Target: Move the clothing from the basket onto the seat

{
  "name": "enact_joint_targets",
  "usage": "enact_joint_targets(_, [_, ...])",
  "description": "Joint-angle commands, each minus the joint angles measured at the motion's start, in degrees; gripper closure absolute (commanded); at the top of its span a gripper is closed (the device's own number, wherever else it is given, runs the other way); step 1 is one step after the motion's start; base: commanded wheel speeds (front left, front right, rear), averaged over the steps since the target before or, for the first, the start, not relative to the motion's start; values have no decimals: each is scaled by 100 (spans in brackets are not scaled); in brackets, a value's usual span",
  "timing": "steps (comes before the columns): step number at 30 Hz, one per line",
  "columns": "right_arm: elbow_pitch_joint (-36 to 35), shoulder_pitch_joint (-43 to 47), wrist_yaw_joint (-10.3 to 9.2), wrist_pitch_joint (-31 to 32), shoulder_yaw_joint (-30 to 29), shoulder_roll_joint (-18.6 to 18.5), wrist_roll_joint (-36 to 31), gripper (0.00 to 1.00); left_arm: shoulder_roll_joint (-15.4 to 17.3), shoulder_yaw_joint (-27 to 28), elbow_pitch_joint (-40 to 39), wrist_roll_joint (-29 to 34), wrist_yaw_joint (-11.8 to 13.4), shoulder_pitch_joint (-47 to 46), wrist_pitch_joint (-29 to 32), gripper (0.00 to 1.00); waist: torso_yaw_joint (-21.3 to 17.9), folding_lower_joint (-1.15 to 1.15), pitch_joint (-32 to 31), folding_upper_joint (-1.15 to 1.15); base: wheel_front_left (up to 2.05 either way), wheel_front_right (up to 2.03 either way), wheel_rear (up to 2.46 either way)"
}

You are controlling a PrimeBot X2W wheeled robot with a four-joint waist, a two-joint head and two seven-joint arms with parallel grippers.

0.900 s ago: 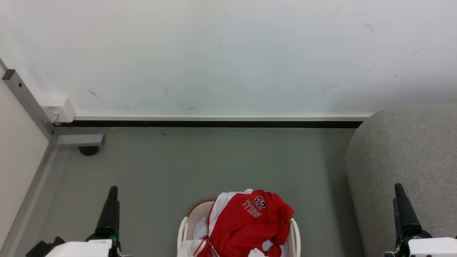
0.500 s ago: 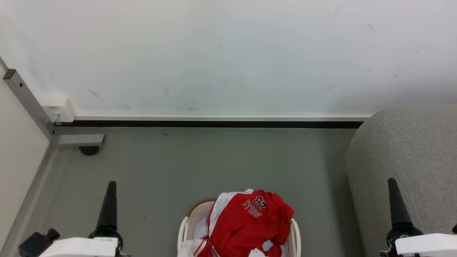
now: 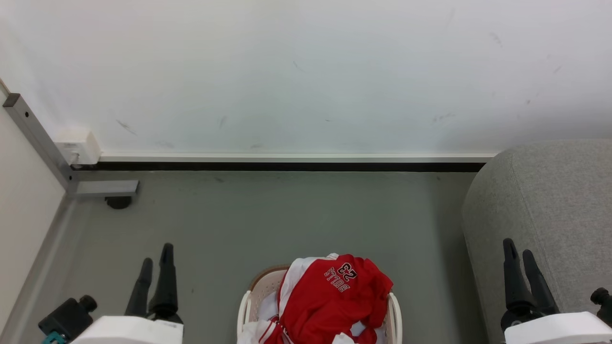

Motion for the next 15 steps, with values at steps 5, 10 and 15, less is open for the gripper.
enact_joint_targets(5, [131, -149, -5, -140, 74, -46, -762, 0, 78, -144, -54, 879, 119, -7, -161, 0, -18, 0, 3, 0, 0, 0, 0])
enact_joint_targets(10, [187, -185, -6, -227, 134, -40, -1181, 0, 113, -255, -40, 1304, 240, 2, -242, 0, -22, 0, 7, 0, 0, 0, 0])
enact_joint_targets(15, [188, -186, -6, -304, 217, -49, -1517, 0, 149, -340, -45, 1618, 308, -3, -315, 0, -21, 0, 7, 0, 0, 0, 0])
